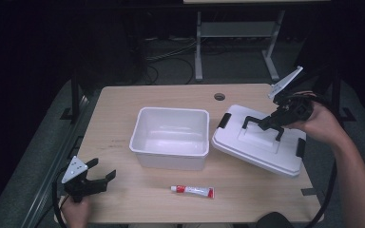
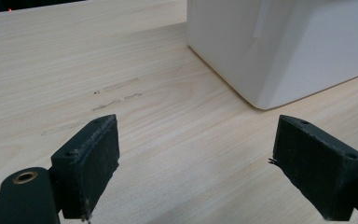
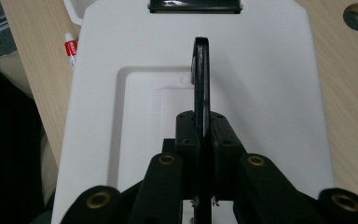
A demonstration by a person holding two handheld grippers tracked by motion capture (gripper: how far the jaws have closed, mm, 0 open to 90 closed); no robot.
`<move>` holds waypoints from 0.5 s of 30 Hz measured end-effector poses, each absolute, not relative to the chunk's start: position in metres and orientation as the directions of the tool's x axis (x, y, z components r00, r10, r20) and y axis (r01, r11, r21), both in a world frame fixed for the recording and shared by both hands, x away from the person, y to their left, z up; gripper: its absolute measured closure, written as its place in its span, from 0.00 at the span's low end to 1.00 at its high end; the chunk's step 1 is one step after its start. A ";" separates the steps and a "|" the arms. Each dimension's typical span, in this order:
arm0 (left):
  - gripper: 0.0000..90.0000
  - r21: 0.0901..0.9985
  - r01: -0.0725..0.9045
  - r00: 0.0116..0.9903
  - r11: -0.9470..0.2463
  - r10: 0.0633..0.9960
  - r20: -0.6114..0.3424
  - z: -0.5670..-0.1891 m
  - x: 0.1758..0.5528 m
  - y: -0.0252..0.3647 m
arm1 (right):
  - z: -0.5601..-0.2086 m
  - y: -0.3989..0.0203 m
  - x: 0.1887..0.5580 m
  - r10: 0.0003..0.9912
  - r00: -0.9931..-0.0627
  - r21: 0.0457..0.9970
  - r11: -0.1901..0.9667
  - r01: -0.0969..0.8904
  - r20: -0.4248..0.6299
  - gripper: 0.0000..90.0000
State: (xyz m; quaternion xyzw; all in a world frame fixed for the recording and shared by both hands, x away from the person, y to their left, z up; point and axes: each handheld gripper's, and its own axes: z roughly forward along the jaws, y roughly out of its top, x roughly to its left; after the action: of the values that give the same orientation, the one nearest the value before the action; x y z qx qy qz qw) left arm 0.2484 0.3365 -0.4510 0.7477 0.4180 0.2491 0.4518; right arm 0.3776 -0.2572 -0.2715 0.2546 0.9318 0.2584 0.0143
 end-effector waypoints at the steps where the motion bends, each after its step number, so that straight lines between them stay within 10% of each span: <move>1: 0.15 0.884 0.400 0.526 -0.242 0.850 -0.005 -0.451 0.248 0.336 | -0.274 -0.259 0.377 0.484 -0.868 0.490 0.734 0.471 0.109 0.93; 15: 0.15 0.884 0.399 0.527 -0.243 0.850 -0.004 -0.451 0.248 0.335 | -0.309 -0.275 0.376 0.519 -0.841 0.469 0.712 0.523 0.152 0.93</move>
State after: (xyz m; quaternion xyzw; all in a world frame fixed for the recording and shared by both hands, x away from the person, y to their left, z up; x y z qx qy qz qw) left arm 0.2479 0.3354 -0.4511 0.7477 0.4176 0.2494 0.4520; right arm 0.3756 -0.2745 -0.3092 0.2816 0.9251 0.2546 -0.0044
